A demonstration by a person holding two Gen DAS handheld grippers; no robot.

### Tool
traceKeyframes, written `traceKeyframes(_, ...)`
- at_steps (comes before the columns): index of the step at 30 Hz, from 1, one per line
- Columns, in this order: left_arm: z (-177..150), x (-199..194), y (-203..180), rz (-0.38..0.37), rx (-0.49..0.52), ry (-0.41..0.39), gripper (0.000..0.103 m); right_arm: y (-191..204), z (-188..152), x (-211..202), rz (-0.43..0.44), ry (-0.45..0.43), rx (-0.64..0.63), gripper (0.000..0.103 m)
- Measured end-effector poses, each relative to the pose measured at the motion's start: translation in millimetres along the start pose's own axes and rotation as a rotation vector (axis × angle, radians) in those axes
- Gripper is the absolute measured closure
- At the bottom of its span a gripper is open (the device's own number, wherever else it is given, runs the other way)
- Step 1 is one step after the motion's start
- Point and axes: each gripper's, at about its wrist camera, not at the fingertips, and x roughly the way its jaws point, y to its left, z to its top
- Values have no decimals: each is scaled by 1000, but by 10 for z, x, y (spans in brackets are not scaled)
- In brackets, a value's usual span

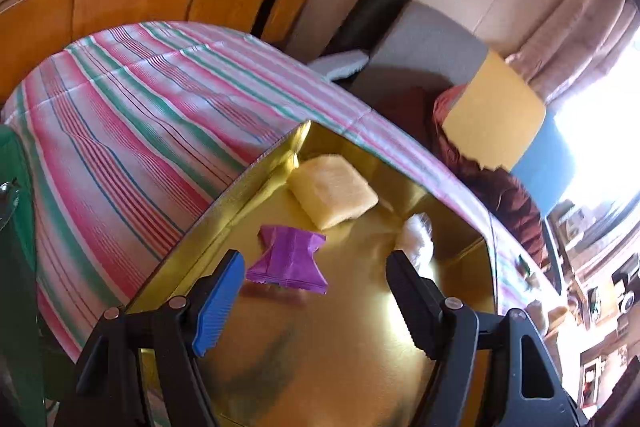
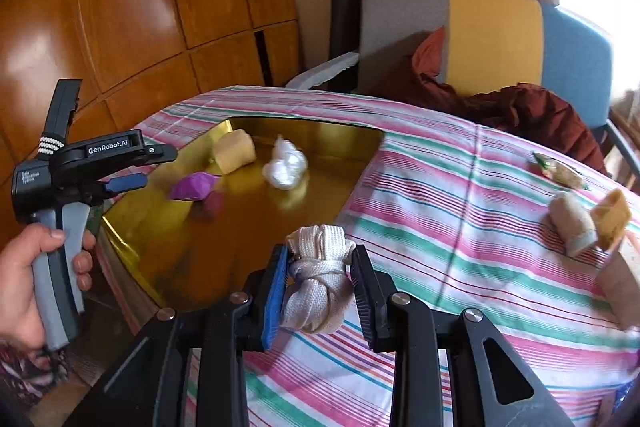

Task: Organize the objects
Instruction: 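Carry the purple packet and knotted cloth into the tray and release both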

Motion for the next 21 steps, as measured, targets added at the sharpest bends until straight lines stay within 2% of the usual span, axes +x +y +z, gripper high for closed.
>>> traceKeyframes(8, 38, -290, 130, 13, -79, -111, 28, 365, 375, 504, 78, 145, -109, 71)
traceKeyframes(14, 68, -308, 316, 36, -145, -92, 29, 564, 614, 1064, 85, 301, -163, 71)
traceKeyframes(20, 27, -339, 397, 43, -153, -85, 29, 740, 844, 1383, 88, 281, -224, 70)
traceKeyframes(21, 25, -337, 388, 43, -149, -83, 29, 754, 878, 1429, 98, 273, -221, 66)
